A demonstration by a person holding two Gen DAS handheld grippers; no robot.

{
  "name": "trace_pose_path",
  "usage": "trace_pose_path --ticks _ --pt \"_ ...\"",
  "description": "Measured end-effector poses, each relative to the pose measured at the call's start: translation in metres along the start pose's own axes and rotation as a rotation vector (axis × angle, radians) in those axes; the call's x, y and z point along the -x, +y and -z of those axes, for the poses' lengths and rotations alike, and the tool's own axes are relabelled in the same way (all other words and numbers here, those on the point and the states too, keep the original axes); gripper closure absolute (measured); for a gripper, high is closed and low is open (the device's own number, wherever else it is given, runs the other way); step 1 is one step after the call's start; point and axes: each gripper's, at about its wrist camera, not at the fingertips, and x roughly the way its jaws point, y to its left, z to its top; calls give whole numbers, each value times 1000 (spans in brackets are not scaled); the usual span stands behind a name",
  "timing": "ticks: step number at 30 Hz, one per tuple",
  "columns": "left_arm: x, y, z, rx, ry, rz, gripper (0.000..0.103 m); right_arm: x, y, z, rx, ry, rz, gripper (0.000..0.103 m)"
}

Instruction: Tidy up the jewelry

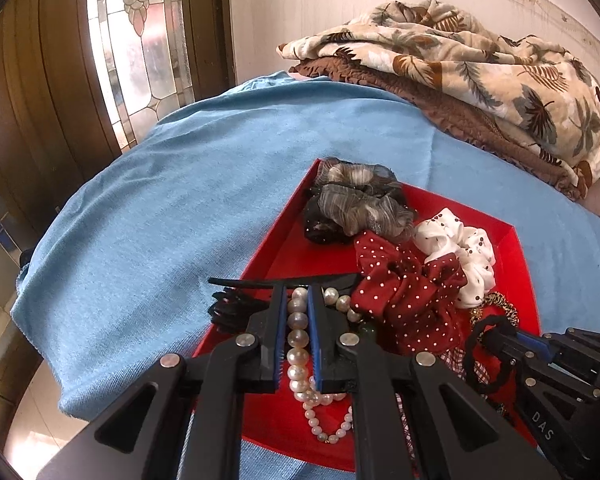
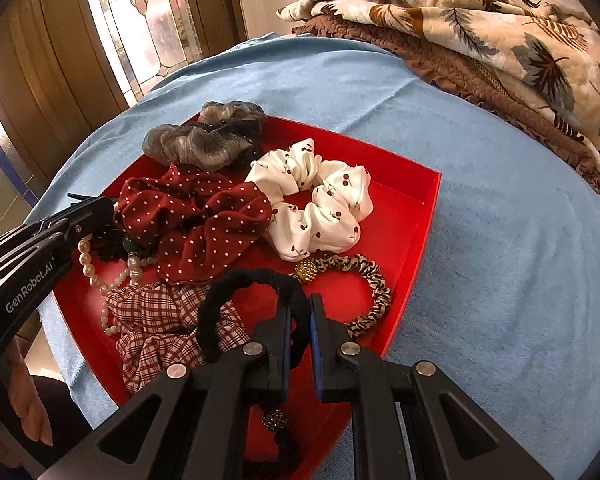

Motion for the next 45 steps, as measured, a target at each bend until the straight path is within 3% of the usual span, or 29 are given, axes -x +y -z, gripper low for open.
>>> trace_pose_path --ticks 3,5,7,9,10,18,20,22,26,30,37,38,41,43,45 --pt "0 0 0 4 4 2 79 1 0 0 -2 -4 1 93" --pt "2 -1 0 5 -7 -8 61 4 0 -1 -4 -8 -5 89" --pt "7 0 0 8 -35 -15 40 6 -1 -1 -7 -18 -7 72" --pt "13 0 0 15 -68 -36 30 12 -1 -1 -12 -44 -3 46" --pt "15 1 0 20 -77 -47 26 16 -1 -1 -15 -58 0 45" --pt "35 19 3 83 -148 -97 24 48 -5 7 -58 -110 14 45" --pt "48 23 5 94 -200 -141 18 59 -6 14 -64 -126 37 44" --pt "67 28 8 118 -272 -189 5 69 -5 22 -63 -141 59 39" --pt "99 27 16 110 -359 -247 0 88 -4 43 -60 -159 103 32" --pt "111 25 20 58 -368 -211 0 100 -8 58 -67 -161 121 27" --pt "79 27 0 4 -240 -176 0 83 -22 47 -86 -99 120 27" --pt "71 27 -4 -2 -222 -163 0 75 -25 39 -90 -95 122 31" --pt "44 28 -16 -8 -170 -141 0 50 -34 18 -98 -57 116 55" --pt "27 29 -21 -4 -131 -145 0 31 -41 4 -113 -19 112 59" --pt "22 29 -23 15 -131 -128 0 11 -49 -7 -130 19 126 69"
